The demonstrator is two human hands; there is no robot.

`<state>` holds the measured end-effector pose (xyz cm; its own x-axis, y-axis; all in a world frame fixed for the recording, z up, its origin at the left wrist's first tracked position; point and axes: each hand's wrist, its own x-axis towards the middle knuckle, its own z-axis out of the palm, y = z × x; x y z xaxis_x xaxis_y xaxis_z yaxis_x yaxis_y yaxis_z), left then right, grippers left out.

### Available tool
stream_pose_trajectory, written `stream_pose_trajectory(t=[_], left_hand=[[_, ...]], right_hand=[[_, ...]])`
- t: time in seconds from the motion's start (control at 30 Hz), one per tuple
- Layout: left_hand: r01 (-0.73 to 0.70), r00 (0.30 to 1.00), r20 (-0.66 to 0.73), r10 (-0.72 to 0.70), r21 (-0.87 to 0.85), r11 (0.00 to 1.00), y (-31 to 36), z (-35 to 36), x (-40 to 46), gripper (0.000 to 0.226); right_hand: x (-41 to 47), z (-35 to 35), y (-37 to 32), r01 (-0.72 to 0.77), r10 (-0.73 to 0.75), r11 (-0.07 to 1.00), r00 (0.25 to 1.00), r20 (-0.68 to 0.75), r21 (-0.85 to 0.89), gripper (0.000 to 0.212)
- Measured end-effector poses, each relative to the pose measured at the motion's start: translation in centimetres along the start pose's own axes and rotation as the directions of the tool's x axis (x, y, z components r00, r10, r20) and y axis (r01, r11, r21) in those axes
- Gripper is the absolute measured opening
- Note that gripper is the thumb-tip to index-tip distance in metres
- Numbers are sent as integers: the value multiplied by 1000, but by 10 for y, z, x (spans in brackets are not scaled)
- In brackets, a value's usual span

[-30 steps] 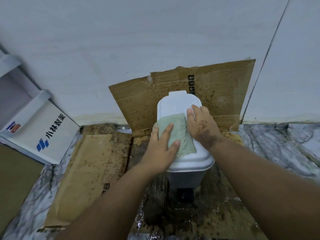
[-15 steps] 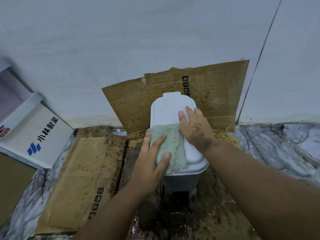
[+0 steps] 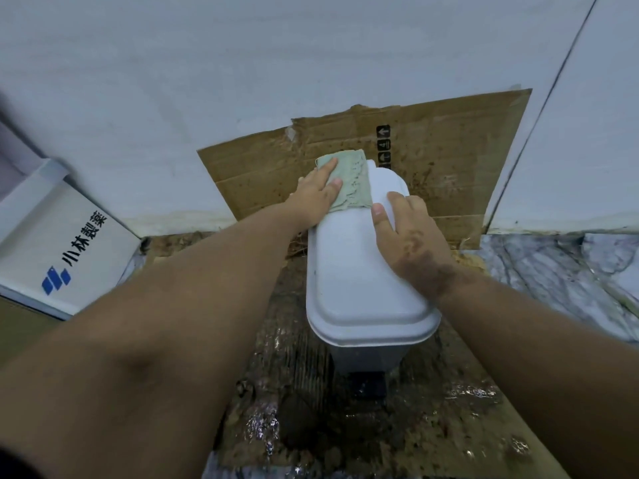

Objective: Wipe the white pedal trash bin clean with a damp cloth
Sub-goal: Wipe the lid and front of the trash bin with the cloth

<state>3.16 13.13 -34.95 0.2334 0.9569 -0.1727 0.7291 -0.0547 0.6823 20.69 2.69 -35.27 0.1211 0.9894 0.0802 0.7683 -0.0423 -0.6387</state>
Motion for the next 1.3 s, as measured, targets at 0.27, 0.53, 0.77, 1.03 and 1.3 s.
stream_pose_trajectory(t=[0.27,0.53,0.77,1.03,1.3], left_hand=[[-67,996,-70,47,-312,948,-7,25,-71,57],[-216,936,-330,122,-266,939,-17,83,-179,59],[-55,702,-711,-32,-100,993,20,171,-203,61],[-127,642,-766,38,-57,990,6,186,-196,58],[-361,720,-488,494,345,866,-47,115,-181,65]], right_hand=[[0,0,0,2,-3,999,1000,17,48,54],[-4,1,0,61,-61,998,998,-3,30,67],[-14,-11,-12,-34,29,998,995,93,58,68],[-11,-4,-7,3,-10,985,999,37,170,52],[-5,-4,-4,-4,2,999,999,49,40,82]])
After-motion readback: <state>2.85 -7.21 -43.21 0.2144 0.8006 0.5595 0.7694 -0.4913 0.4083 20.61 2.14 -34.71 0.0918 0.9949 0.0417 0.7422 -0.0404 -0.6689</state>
